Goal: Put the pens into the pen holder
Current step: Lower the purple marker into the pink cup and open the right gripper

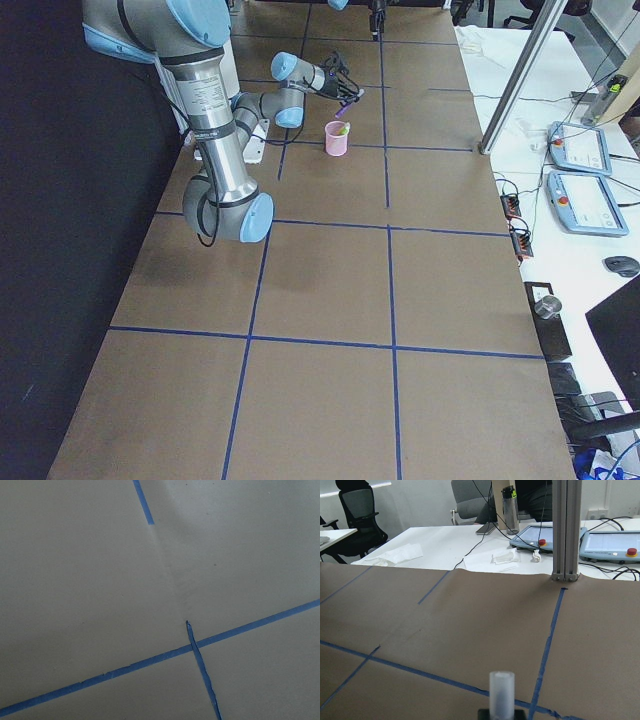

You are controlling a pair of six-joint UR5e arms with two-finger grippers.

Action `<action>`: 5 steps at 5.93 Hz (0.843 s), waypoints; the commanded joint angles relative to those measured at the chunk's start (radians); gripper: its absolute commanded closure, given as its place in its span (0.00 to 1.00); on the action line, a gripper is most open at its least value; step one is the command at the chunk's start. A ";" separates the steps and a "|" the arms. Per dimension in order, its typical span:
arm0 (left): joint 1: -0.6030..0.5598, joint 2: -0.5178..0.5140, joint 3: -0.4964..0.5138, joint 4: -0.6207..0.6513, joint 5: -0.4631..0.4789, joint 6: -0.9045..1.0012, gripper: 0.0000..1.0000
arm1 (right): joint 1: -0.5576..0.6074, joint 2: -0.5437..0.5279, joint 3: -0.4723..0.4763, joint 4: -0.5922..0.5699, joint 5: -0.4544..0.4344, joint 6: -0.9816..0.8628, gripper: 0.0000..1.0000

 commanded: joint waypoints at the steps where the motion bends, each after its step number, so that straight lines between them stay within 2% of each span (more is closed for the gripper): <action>1: 0.001 -0.001 0.016 -0.003 0.002 0.002 0.00 | -0.019 0.048 -0.072 0.000 -0.042 -0.004 1.00; 3: 0.001 -0.001 0.024 -0.003 0.002 0.002 0.00 | -0.028 0.059 -0.143 0.034 -0.065 -0.005 1.00; 5: 0.003 -0.003 0.041 -0.004 0.000 0.002 0.00 | -0.065 0.054 -0.150 0.040 -0.068 -0.005 1.00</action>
